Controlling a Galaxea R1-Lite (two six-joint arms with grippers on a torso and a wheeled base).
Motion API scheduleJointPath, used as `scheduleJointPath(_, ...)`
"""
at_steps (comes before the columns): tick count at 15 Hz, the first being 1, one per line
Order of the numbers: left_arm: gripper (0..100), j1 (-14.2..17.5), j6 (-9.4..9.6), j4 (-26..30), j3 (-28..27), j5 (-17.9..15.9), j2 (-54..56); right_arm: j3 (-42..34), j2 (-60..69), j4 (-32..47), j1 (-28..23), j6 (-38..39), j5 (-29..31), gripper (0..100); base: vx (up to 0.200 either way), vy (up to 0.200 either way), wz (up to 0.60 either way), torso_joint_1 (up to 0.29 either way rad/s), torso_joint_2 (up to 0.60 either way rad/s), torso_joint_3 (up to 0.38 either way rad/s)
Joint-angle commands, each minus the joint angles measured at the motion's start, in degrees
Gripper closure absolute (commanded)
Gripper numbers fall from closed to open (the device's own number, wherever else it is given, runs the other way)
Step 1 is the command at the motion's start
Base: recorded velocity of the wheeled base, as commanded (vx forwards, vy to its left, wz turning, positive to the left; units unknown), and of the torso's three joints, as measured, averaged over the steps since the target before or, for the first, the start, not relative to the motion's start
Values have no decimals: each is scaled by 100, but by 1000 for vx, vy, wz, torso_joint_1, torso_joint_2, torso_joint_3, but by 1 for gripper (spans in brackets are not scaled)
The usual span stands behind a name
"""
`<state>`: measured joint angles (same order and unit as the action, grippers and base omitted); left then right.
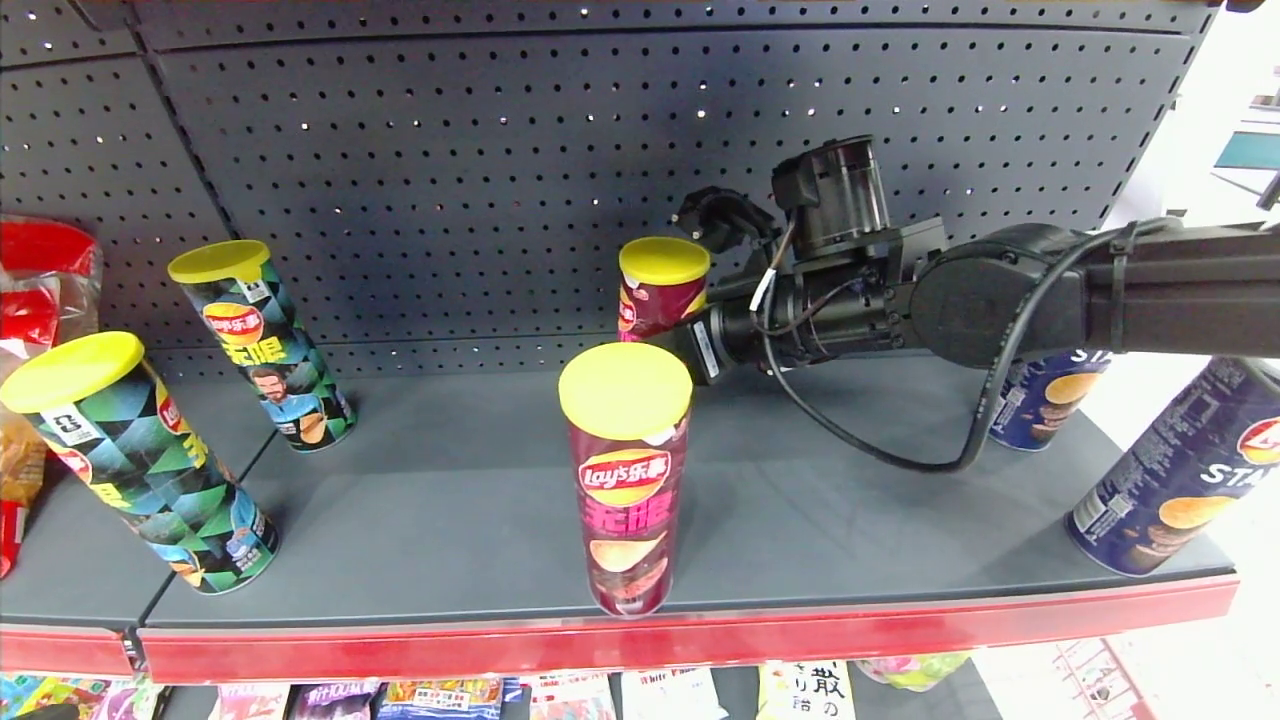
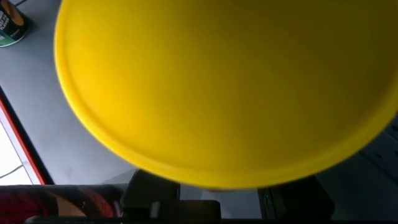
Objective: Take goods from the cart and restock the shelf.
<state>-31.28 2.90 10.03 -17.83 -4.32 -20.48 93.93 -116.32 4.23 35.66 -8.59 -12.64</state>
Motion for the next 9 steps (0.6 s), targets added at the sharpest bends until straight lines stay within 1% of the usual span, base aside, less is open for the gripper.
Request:
scheduleJointPath(1,0,-1,0,7,17,1,-17,-24,4,-1,3,-2,-1,100,0,0,0,0,0,0)
scheduleJointPath(2,0,-1,0,-1,26,1,-17,-59,4,-1,3,16,-1,0,0,0,0,0,0,0)
scheduleJointPath(7,0,-1,0,7,34,1,-17,-68,75,-1,73,235,7,0,0,0,0,0,0,0)
scheduleJointPath(9,0,-1,0,7,43,1,-26,-243,250,16,55,244,78,0,0,0,0,0,0,0)
